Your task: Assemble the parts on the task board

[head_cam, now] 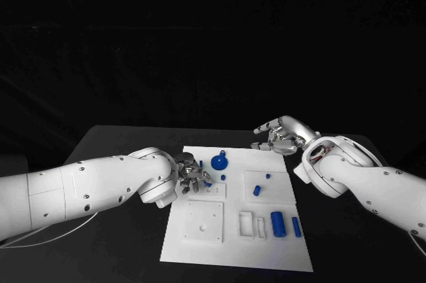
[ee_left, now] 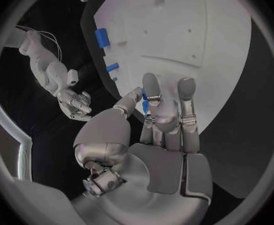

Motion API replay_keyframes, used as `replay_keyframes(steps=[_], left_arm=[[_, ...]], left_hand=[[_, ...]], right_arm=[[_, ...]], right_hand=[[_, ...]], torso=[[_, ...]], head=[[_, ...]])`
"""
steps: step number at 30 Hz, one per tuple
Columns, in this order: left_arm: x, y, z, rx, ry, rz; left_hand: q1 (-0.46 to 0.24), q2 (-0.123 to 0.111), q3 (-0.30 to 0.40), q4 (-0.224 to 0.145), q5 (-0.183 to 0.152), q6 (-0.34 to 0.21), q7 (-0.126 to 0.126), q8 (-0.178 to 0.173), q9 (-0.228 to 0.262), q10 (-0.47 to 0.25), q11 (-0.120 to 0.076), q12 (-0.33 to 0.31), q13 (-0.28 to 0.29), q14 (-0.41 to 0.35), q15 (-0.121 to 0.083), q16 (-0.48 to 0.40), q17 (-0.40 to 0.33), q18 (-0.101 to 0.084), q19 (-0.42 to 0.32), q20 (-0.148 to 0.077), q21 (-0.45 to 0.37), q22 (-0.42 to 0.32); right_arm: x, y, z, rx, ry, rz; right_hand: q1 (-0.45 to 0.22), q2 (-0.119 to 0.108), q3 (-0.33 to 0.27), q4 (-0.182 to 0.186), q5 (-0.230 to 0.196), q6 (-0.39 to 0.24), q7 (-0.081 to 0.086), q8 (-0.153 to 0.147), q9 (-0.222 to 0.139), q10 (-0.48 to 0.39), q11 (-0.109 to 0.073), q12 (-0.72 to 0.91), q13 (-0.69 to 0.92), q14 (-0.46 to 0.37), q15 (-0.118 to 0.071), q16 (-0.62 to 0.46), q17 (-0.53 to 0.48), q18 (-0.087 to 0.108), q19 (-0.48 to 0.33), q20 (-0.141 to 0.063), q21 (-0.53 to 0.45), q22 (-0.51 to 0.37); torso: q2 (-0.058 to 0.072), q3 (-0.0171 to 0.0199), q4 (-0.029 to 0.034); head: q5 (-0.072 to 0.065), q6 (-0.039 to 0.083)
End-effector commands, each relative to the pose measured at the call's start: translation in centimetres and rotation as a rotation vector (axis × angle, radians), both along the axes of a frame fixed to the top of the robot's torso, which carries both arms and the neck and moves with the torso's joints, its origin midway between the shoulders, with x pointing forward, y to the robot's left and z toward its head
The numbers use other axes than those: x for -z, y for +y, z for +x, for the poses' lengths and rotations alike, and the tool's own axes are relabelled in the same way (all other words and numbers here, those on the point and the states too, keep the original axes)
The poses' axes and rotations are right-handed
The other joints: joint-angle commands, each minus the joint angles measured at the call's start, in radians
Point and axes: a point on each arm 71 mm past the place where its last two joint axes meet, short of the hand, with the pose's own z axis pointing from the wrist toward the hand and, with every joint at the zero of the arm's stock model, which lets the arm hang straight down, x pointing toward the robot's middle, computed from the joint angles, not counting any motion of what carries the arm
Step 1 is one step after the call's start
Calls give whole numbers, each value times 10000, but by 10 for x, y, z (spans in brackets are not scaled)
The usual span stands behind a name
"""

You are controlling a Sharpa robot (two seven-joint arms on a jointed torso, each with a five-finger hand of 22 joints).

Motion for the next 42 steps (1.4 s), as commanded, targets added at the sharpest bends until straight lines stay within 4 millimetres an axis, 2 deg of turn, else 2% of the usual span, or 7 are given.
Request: replay_keyframes(steps=[1, 2, 3, 6, 21, 32, 42], left_arm=[[0, -1, 1, 150, -322, 397], [0, -2, 1, 156, -325, 409], [0, -2, 1, 168, -328, 428], [1, -3, 1, 220, -357, 515], [8, -7, 1, 462, -389, 1033], [10, -7, 2, 469, -491, 1302], [11, -8, 1, 587, -443, 1404]], left_hand=[[118, 142, 32, 127, -475, 1823, -942, 34, 2180, 462, -93, 39, -21, 4, -9, 26, -70, -91, 101, 10, -186, 190], [243, 174, 324, -9, -1316, 1789, -931, 29, 2174, 463, -88, 34, -29, 10, -15, 29, -66, -90, 114, 7, -215, 204], [-142, -16, 1135, -89, -1597, 1788, -917, 41, 2162, 462, -94, 52, -30, 27, -10, 52, -55, -91, 151, 36, -291, 254], [-10, -187, 1244, 119, -1604, 1822, -942, 44, 2331, 461, -94, 86, -29, 12, -8, 78, -52, -110, 210, 7, -442, 477], [161, -259, 1039, 288, -1862, 1884, -978, 92, 2558, 462, -112, 302, 26, 63, -14, 323, 182, -118, 360, 9, -683, 830], [206, -281, 961, 451, -1884, 1806, -1026, 543, 2856, 445, -130, 753, 26, 100, -21, 781, 494, -105, 546, 19, -872, 1401], [265, -340, 861, 506, -1967, 1796, -1055, 695, 2941, 458, -137, 882, -24, 105, -11, 908, 528, -98, 595, 29, -824, 1463]], right_arm=[[1, 2, -1, -182, 81, -51], [1, 2, -1, -185, 85, -52], [1, 2, -1, -187, 88, -54], [1, 2, -1, -191, 97, -57], [1, 1, -1, -190, 125, -56], [1, 1, -1, -208, 150, -48], [1, 1, -1, -206, 168, -41]], right_hand=[[-45, 81, 4, -71, 31, 58, -21, -36, -9, -47, 5, -68, -9, -20, 33, -44, -15, 38, -5, 30, -35, 1008], [-45, 81, 4, -71, 31, 58, -21, -36, -9, -47, 5, -68, -9, -20, 33, -44, -15, 38, -5, 30, -35, 1008], [-45, 81, 4, -71, 31, 58, -21, -36, -9, -47, 5, -68, -9, -20, 33, -44, -15, 38, -5, 30, -35, 1008], [-45, 81, 4, -71, 31, 58, -21, -36, -9, -47, 5, -68, -9, -20, 33, -44, -15, 38, -5, 30, -35, 1008], [-95, 92, 15, -86, 84, 67, -21, -35, -8, -55, 4, -72, -24, -20, 32, -60, -33, 37, 5, 29, -44, 1010], [-102, 91, 15, -89, 94, 115, -23, -32, -5, -53, 3, -69, -28, -20, 30, -66, -40, 37, 7, 28, -60, 1008], [-102, 91, 15, -89, 94, 115, -23, -32, -5, -53, 3, -69, -28, -20, 30, -66, -40, 37, 7, 28, -60, 1008]], torso=[[6, 2, 5], [6, 2, 4], [5, 1, 4], [7, -7, 3], [25, -14, 7], [19, -20, 15], [13, -19, 13]], head=[[-1, -6], [-4, -10], [-8, -12], [-9, -25], [-51, -56], [-56, -75], [-74, -97]])
